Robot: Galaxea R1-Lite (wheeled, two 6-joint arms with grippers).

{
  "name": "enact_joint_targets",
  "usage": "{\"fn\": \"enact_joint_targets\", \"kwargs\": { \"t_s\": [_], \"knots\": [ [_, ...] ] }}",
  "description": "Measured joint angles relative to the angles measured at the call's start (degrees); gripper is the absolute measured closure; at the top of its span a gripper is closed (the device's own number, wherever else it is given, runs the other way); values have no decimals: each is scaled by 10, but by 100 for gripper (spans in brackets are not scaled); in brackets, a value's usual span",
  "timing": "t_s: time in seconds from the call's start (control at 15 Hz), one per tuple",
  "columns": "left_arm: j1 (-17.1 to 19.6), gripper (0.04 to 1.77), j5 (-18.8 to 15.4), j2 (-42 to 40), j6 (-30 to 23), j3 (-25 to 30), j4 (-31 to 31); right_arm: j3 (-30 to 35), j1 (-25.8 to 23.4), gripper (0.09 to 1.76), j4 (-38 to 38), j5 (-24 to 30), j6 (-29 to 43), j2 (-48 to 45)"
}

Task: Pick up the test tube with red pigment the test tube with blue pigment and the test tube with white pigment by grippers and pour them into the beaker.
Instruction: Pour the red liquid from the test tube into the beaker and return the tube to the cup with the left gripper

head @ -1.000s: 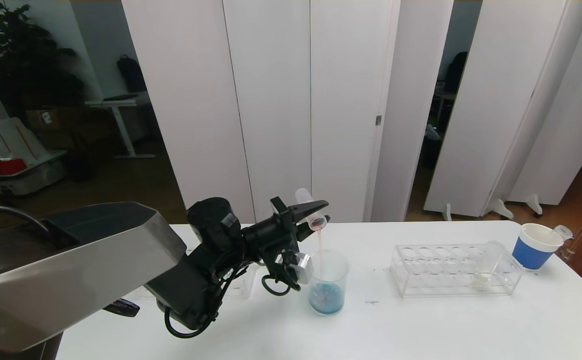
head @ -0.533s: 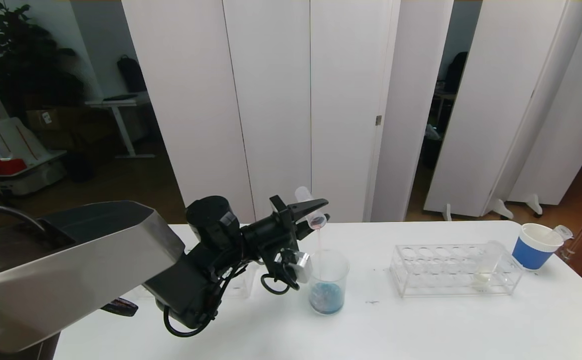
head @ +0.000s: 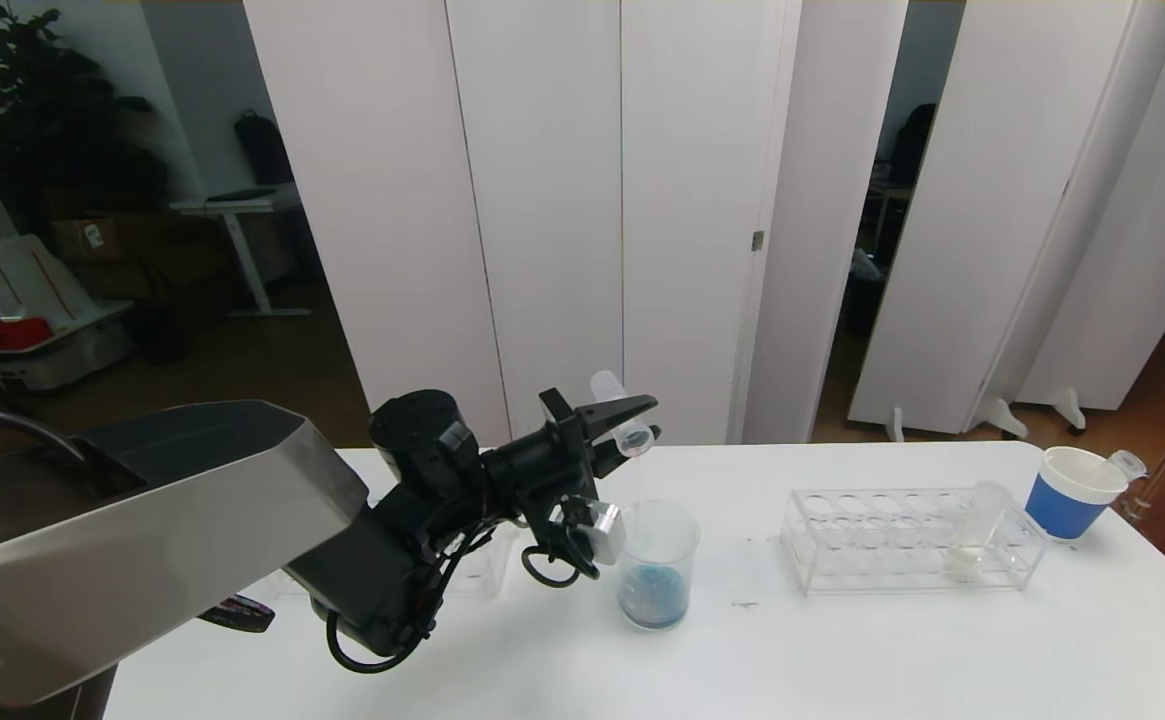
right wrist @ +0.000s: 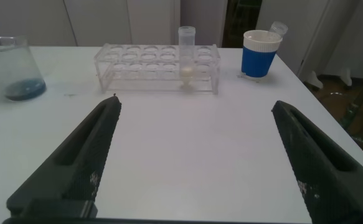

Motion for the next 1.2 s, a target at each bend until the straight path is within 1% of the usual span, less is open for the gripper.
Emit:
{"fn": "enact_joint_targets", "kwargs": {
  "t_s": [0.53,0.67,0.8,0.87,1.2],
  "knots": [
    [1,123,5,-4,-5,4,0,0,0,11,0,0,0,0],
    [1,123,10,-10,-30,12,0,0,0,11,0,0,0,0],
    [1,123,10,-22,-87,16,0,0,0,11,0,0,0,0],
    [4,123,10,-32,-105,20,3,0,0,11,0,0,0,0],
    [23,123,20,-80,-116,56,15,0,0,11,0,0,0,0]
  ]
}}
